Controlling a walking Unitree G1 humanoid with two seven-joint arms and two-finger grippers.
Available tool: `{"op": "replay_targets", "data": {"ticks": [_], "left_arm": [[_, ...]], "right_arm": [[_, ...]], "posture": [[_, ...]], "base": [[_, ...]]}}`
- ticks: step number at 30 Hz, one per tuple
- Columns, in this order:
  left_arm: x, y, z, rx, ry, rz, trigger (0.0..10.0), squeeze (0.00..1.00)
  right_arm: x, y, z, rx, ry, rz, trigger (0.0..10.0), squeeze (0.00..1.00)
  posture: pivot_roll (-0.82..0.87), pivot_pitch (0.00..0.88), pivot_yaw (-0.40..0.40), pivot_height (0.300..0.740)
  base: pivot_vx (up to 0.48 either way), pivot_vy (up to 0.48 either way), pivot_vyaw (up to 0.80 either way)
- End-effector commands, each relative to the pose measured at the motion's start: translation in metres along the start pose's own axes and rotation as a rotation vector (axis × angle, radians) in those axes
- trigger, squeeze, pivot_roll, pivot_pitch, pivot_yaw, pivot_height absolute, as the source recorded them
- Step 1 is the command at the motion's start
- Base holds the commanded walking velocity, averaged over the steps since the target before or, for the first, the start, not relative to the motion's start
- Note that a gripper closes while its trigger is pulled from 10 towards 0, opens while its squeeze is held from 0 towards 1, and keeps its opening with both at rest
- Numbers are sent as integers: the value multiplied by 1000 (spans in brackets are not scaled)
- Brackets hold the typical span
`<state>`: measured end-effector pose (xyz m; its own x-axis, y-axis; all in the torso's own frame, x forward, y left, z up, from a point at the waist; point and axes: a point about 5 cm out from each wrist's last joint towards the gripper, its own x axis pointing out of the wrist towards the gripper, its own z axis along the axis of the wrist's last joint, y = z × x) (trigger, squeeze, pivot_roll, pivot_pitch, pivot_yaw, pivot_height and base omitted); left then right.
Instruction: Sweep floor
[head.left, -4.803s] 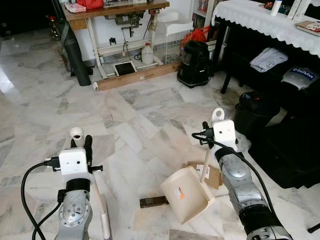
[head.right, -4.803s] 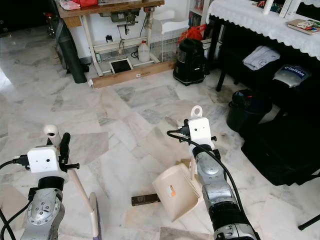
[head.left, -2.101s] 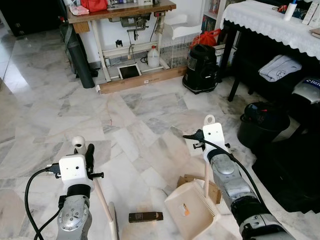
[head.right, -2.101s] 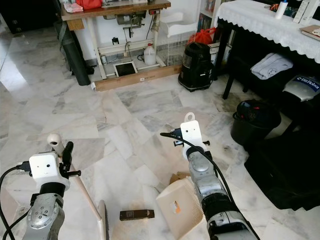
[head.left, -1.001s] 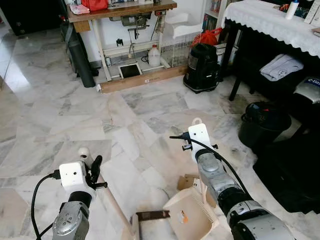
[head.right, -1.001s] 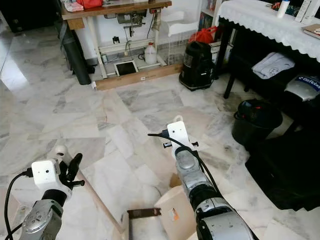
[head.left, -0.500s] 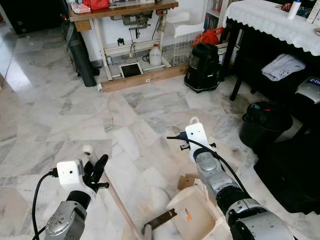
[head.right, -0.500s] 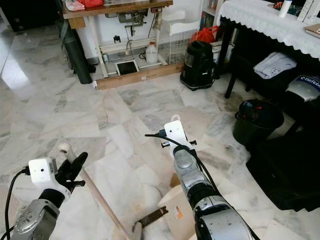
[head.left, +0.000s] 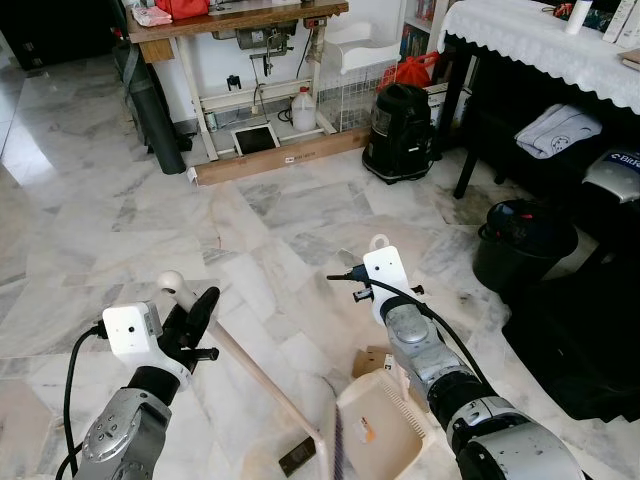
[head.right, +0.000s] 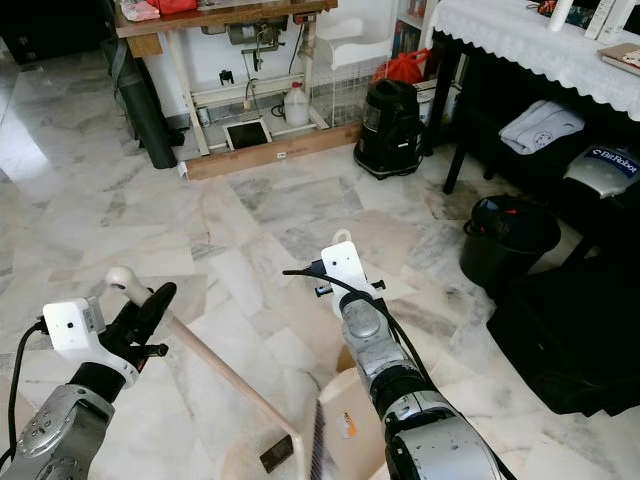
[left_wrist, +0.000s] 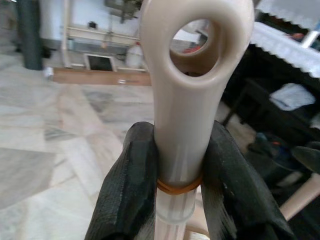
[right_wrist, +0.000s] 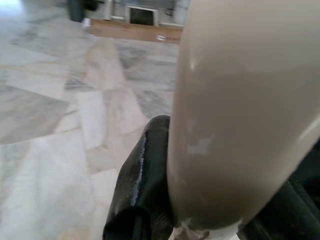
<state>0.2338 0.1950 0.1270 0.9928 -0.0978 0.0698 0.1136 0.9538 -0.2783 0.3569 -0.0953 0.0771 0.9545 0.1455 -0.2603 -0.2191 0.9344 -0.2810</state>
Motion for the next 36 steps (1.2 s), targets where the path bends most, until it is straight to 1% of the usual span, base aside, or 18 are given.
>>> {"op": "replay_targets", "data": {"ticks": [1,2,4,5,7,9,14,16,18,19,20,21,24,26,30,33,34,36], "left_arm": [[3,1,15,4,-74,20,10000,0],[4,3,18,17,-98,45,10000,0],[6,6,21,32,-124,77,10000,0],[7,9,24,41,-150,110,10000,0],[9,11,27,64,-170,141,10000,0],[10,12,28,64,-185,162,10000,0],[11,14,24,128,-172,194,10000,0],[11,17,25,152,-189,240,10000,0],[10,19,25,161,-193,254,10000,0],[10,22,27,185,-201,286,10000,0],[10,22,27,185,-201,286,10000,0],[9,26,28,219,-206,316,10000,0],[10,28,22,268,-165,307,10000,0],[10,27,19,277,-152,301,10000,0],[11,26,4,300,-77,262,10000,0],[11,25,-6,303,-16,226,10000,0],[10,25,-12,301,17,209,10000,0],[10,26,-18,279,45,196,10000,0]], "right_arm": [[1,7,8,26,-46,57,10000,0],[0,11,10,27,-57,99,10000,0],[0,14,10,25,-67,130,10000,0],[-1,16,11,16,-70,149,10000,0],[-1,17,10,18,-66,168,10000,0],[-1,17,9,1,-60,180,10000,0],[-1,9,8,3,-67,163,10000,0],[0,2,11,5,-81,130,10000,0],[0,0,12,6,-86,119,10000,0],[0,-4,13,6,-95,99,10000,0],[0,-4,13,6,-95,99,10000,0],[0,-10,16,-7,-114,67,10000,0],[0,-14,17,-2,-122,45,10000,0],[0,-14,16,-2,-119,44,10000,0],[0,-14,15,-1,-115,40,10000,0],[-1,-14,15,-1,-121,40,10000,0],[-1,-14,16,0,-124,39,10000,0],[-1,-15,15,0,-125,37,10000,0]], "posture": [[-155,75,29,740],[-161,74,30,740],[-161,74,30,740],[-161,74,30,740],[-160,72,30,740],[-160,72,30,740],[-166,67,32,740],[-170,66,32,740],[-170,66,32,740],[-170,66,33,740],[-170,66,33,740],[-170,66,33,740],[-173,68,34,740],[-173,68,34,740],[-173,71,36,740],[-177,75,38,740],[-179,76,38,740],[-180,76,39,740]], "base": [[0,0,0],[0,0,0],[0,0,0],[0,0,0],[0,0,0],[0,0,0],[0,0,0],[0,0,0],[0,0,0],[0,0,0],[0,0,0],[0,0,0],[0,0,0],[0,0,0],[0,0,0],[0,0,0],[0,0,0],[0,0,0]]}}
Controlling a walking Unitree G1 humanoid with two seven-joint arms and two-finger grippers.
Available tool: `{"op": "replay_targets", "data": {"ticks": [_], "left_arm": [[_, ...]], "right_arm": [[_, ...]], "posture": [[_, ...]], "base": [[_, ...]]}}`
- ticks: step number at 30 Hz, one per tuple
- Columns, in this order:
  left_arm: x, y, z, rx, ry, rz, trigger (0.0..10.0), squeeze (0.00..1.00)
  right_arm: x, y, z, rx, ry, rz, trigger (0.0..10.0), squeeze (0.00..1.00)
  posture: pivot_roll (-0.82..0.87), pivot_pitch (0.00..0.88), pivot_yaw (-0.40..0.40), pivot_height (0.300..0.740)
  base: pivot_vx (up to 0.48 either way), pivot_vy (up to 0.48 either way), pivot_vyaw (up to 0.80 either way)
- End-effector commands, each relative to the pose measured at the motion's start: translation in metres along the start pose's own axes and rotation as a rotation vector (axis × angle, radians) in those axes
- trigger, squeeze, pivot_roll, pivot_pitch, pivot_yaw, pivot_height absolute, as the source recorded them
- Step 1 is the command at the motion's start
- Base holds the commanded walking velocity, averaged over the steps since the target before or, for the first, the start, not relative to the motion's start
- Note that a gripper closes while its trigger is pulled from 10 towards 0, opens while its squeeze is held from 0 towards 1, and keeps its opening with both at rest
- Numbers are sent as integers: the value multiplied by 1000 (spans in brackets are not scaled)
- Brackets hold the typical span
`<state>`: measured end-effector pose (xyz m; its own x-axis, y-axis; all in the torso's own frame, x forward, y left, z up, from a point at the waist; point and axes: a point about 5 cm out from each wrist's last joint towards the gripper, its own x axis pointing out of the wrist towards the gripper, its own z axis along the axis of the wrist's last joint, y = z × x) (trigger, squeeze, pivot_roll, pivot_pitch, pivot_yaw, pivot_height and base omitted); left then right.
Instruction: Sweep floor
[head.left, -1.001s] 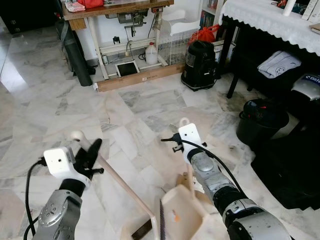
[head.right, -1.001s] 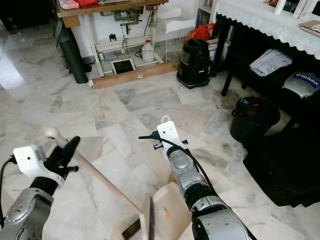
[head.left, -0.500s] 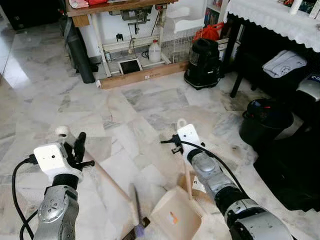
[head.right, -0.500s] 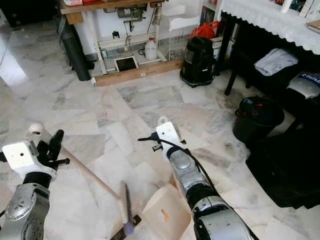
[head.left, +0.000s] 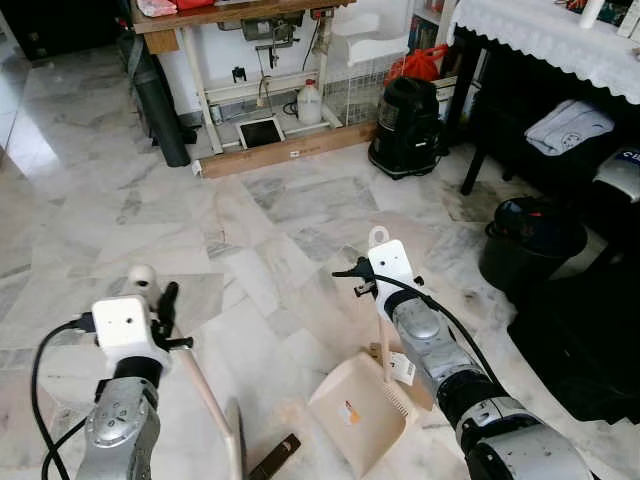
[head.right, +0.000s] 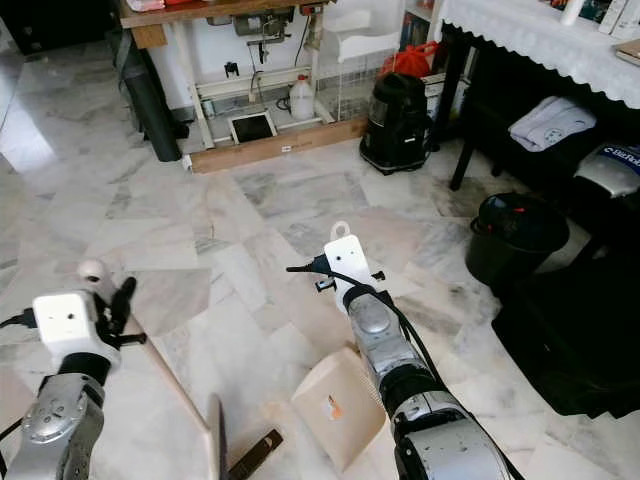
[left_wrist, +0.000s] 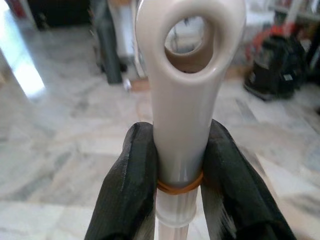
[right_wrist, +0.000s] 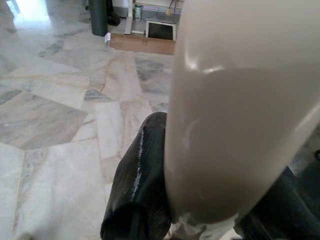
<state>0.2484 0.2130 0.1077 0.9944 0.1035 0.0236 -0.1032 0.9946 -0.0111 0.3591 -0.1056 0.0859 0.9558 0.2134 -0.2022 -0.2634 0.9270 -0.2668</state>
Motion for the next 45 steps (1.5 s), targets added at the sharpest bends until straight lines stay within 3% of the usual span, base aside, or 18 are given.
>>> {"op": "replay_targets", "data": {"ticks": [1,4,8,20,25,28,32,39,44,45], "left_arm": [[-1,0,-6,-5,33,-19,10000,0],[-3,-2,-14,-8,79,-56,10000,0],[-10,-11,-23,-41,175,-205,10000,0],[-21,-20,-3,-169,146,-411,10000,0],[-20,-23,3,-186,130,-431,10000,0],[-15,-19,7,-163,88,-369,10000,0],[-11,-5,24,-182,-38,-202,10000,0],[-12,20,35,-163,-156,70,10000,0],[-16,26,34,-44,-188,182,10000,0],[-18,24,34,-41,-209,213,10000,0]], "right_arm": [[1,-3,10,-6,-48,-10,10000,0],[1,-5,9,-7,-41,-15,10000,0],[1,-4,9,-8,-37,-14,10000,0],[2,0,7,-16,-18,4,10000,0],[2,0,7,-20,-14,6,10000,0],[2,0,6,-22,-11,4,10000,0],[2,-2,7,-21,-13,-4,10000,0],[2,-2,8,-13,-24,-10,10000,0],[1,-6,17,17,-94,-39,10000,0],[0,-10,24,63,-154,-60,10000,0]], "posture": [[-182,76,40,740],[-183,76,40,740],[-176,76,40,740],[-169,76,39,740],[-171,77,40,740],[-174,77,40,740],[-173,77,41,740],[-168,76,42,740],[-167,74,42,740],[-171,71,44,740]], "base": [[0,0,0],[0,0,0],[0,0,0],[0,0,0],[0,0,0],[0,0,0],[0,0,0],[0,0,0],[0,0,0],[0,0,0]]}}
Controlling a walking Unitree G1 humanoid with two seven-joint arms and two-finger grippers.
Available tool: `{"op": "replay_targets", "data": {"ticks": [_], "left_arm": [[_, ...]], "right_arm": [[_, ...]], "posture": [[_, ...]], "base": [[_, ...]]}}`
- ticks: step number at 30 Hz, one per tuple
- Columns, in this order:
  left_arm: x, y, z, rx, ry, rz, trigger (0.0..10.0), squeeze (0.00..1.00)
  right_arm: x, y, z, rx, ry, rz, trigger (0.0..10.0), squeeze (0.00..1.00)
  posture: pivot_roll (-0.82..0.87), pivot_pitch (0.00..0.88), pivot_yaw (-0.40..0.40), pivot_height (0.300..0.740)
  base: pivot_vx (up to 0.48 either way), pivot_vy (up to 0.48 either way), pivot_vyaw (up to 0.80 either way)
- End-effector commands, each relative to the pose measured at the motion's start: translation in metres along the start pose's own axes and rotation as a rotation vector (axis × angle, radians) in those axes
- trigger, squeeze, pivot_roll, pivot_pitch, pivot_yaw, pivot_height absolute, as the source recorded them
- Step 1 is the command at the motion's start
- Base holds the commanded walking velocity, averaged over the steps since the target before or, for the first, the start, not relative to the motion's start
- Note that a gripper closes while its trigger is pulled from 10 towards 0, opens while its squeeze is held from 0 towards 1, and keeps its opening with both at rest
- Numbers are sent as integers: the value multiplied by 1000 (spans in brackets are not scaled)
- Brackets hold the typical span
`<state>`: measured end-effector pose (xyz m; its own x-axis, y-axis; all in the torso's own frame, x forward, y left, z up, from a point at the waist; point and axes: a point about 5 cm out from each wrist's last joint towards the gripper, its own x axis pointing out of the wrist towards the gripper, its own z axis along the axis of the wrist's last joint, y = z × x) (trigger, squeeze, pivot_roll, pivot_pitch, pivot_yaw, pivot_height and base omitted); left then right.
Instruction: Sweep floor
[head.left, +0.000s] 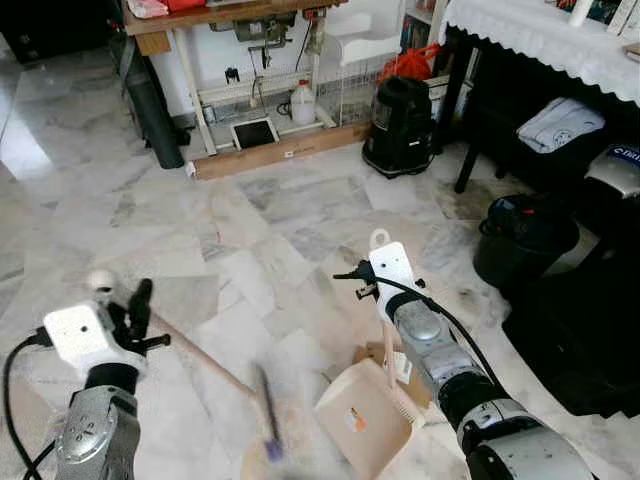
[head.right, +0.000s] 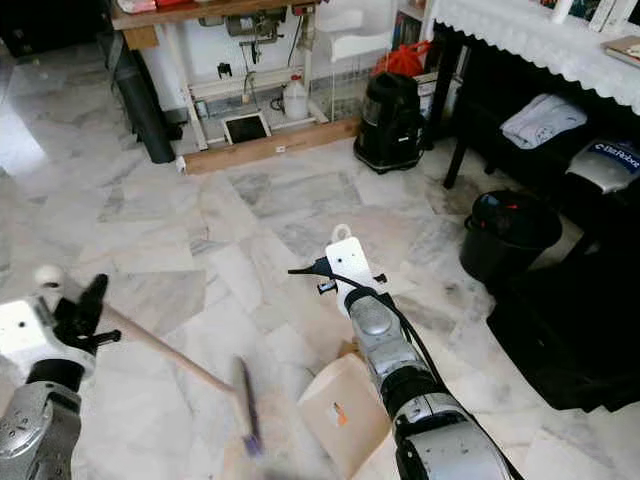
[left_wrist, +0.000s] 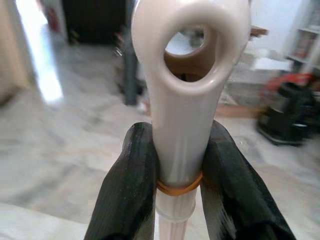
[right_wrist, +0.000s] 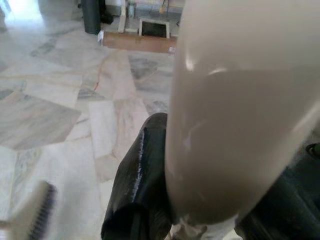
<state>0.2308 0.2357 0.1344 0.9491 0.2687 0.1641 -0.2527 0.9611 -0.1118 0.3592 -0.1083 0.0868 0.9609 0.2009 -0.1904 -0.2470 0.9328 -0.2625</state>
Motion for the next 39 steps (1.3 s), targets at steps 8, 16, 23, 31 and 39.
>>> {"op": "replay_targets", "data": {"ticks": [8,16,23,31,39], "left_arm": [[-8,-10,3,101,-80,13,10000,0],[-7,-14,2,117,-90,-4,10000,0],[-7,-17,1,112,-92,-20,10000,0],[-7,-19,0,109,-92,-26,10000,0],[-6,-19,1,108,-97,-25,10000,0]], "right_arm": [[-2,-10,27,78,-195,-62,10000,0],[-2,-11,24,80,-188,-67,10000,0],[-3,-11,25,78,-188,-69,10000,0],[-2,-12,24,71,-176,-79,10000,0],[-2,-12,24,71,-173,-80,10000,0]], "posture": [[-172,66,43,740],[-173,59,45,740],[-176,49,46,740],[-176,48,46,740],[-174,55,44,740]], "base": [[0,0,0],[0,0,0],[0,0,0],[0,0,0],[-155,0,0]]}}
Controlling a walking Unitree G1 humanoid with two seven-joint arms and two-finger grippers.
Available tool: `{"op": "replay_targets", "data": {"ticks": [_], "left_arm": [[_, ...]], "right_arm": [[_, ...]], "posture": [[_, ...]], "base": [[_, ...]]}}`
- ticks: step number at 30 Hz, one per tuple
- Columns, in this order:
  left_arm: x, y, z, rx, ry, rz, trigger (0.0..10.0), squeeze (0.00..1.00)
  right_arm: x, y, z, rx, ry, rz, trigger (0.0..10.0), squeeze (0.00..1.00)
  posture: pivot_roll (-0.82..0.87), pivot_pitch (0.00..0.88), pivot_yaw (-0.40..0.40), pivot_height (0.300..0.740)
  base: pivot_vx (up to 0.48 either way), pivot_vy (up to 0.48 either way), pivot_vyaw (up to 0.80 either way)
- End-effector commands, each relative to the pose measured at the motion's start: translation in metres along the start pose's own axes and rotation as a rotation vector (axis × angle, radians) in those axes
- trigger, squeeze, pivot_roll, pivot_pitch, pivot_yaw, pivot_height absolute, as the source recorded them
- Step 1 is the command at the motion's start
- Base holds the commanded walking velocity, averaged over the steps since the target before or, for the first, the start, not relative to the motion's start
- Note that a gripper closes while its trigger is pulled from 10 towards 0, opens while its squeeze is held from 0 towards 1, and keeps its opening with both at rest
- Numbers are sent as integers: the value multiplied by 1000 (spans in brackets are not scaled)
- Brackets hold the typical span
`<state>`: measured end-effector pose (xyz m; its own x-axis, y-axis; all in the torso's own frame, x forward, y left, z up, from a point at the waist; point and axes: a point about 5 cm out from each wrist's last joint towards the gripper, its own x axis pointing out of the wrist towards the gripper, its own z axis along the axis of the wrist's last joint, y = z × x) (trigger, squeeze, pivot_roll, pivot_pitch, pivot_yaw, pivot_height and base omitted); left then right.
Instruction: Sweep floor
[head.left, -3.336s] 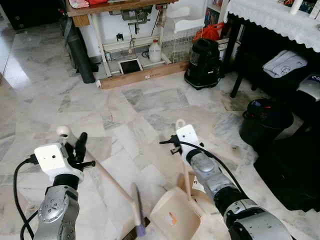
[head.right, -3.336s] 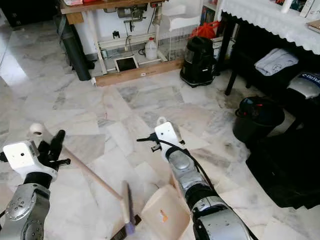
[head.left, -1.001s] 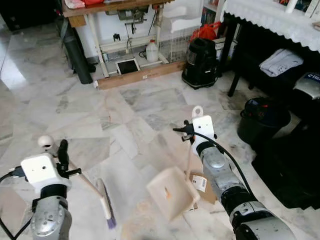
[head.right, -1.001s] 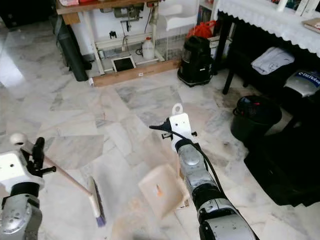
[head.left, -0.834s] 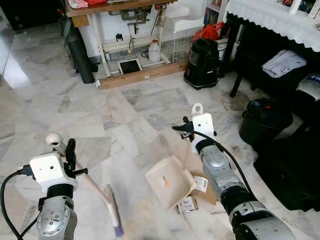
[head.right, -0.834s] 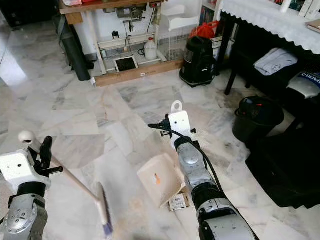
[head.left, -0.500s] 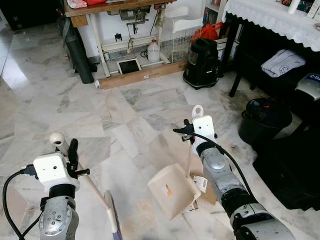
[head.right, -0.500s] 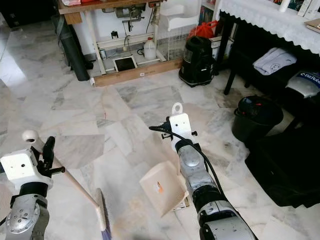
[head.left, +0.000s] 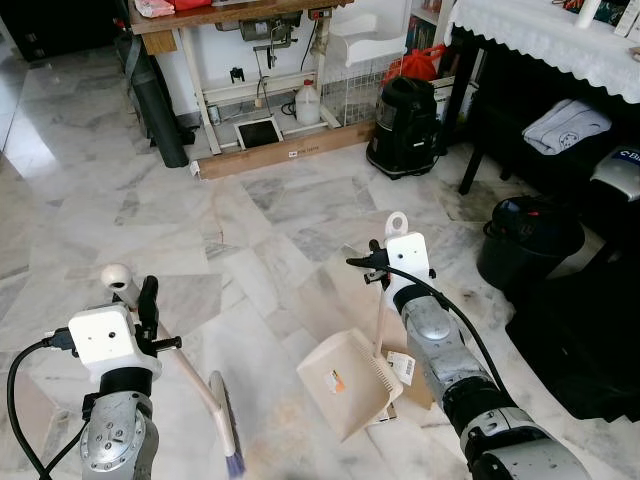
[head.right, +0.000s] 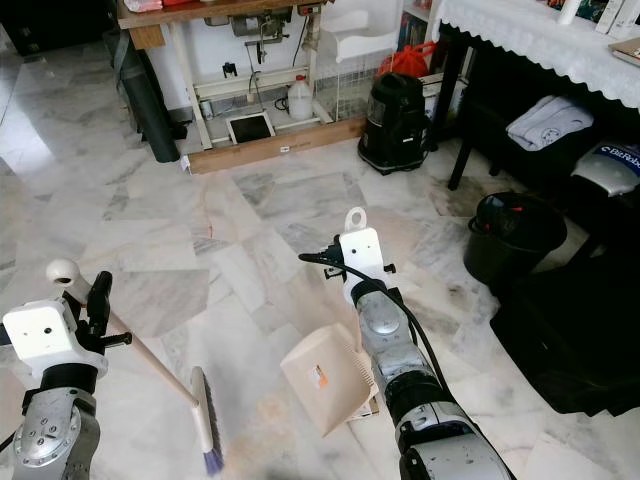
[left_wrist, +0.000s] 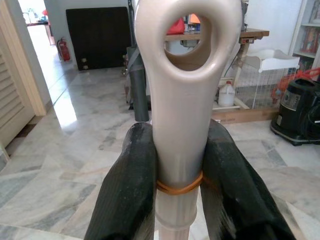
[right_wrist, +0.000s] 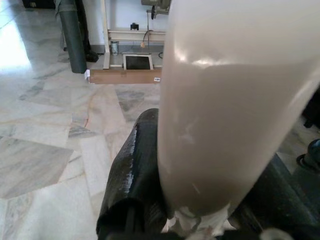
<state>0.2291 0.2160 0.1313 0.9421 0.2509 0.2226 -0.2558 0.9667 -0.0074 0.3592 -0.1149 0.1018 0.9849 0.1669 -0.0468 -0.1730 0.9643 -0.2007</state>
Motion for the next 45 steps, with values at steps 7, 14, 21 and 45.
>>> {"op": "replay_targets", "data": {"ticks": [7,14,21,45], "left_arm": [[2,-1,5,3,-39,-4,10000,0],[2,-1,4,3,-36,-2,10000,0],[2,0,3,12,-26,4,10000,0],[0,-5,-7,-2,27,-50,10000,0]], "right_arm": [[4,-1,12,1,-40,-8,10000,0],[4,-1,11,-2,-35,-7,10000,0],[4,-1,11,-2,-33,-8,10000,0],[0,-17,-9,-90,108,-152,10000,0]], "posture": [[-174,57,44,740],[-174,60,42,740],[-172,65,42,740],[-171,73,47,740]], "base": [[-274,0,0],[-311,0,0],[-86,0,0],[0,0,0]]}}
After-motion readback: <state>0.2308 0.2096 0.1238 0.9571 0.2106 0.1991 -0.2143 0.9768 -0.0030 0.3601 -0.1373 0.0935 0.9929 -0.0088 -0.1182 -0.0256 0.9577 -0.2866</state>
